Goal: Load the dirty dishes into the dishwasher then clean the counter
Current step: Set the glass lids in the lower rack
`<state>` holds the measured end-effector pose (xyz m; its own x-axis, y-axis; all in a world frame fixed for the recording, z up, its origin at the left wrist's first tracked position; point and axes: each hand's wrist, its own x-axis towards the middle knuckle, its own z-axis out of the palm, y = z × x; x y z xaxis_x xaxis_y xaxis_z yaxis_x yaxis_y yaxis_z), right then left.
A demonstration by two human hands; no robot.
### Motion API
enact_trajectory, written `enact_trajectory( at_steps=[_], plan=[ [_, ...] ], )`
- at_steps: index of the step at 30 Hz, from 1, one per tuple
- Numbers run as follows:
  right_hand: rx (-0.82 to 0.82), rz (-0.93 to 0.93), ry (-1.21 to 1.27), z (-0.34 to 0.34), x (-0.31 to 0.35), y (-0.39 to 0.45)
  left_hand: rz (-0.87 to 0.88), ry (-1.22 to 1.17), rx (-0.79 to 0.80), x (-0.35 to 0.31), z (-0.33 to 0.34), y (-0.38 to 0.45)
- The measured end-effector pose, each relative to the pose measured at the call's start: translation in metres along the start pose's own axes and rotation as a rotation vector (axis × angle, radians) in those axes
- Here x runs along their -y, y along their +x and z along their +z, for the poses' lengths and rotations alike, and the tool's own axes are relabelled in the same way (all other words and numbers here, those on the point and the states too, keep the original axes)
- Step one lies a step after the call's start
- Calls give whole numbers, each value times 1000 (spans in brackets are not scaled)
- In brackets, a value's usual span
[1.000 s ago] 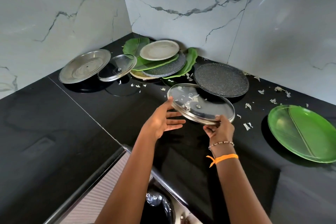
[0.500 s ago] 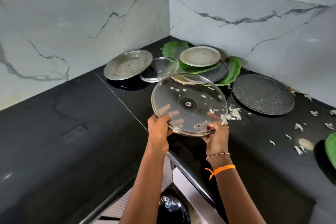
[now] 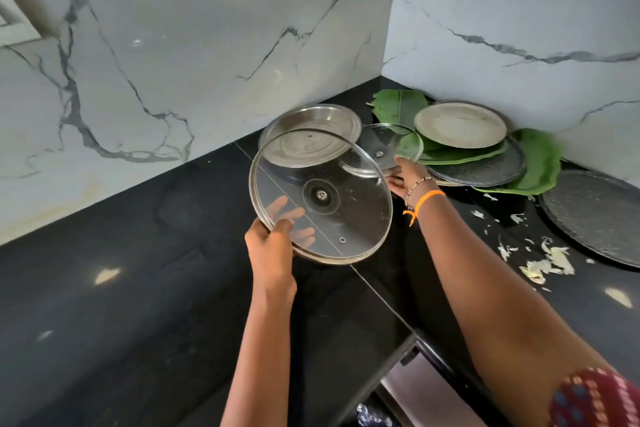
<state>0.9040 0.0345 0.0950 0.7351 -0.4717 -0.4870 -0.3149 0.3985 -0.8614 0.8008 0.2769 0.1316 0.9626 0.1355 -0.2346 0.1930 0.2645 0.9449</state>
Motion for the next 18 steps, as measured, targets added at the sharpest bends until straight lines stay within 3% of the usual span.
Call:
enact_trajectory(
  at_steps=[5, 9, 12, 18],
  plan=[
    [-72, 38, 59, 19, 6, 14, -10, 22, 35, -1, -16, 23],
    [-170, -32, 31, 23, 14, 8, -38, 4, 26, 2, -20, 37],
    [-306, -129, -65, 11, 11, 0, -43, -16, 17, 3, -20, 41],
    [-636, -423, -498, -40, 4, -35, -2, -18, 38, -2, -20, 34]
  ],
)
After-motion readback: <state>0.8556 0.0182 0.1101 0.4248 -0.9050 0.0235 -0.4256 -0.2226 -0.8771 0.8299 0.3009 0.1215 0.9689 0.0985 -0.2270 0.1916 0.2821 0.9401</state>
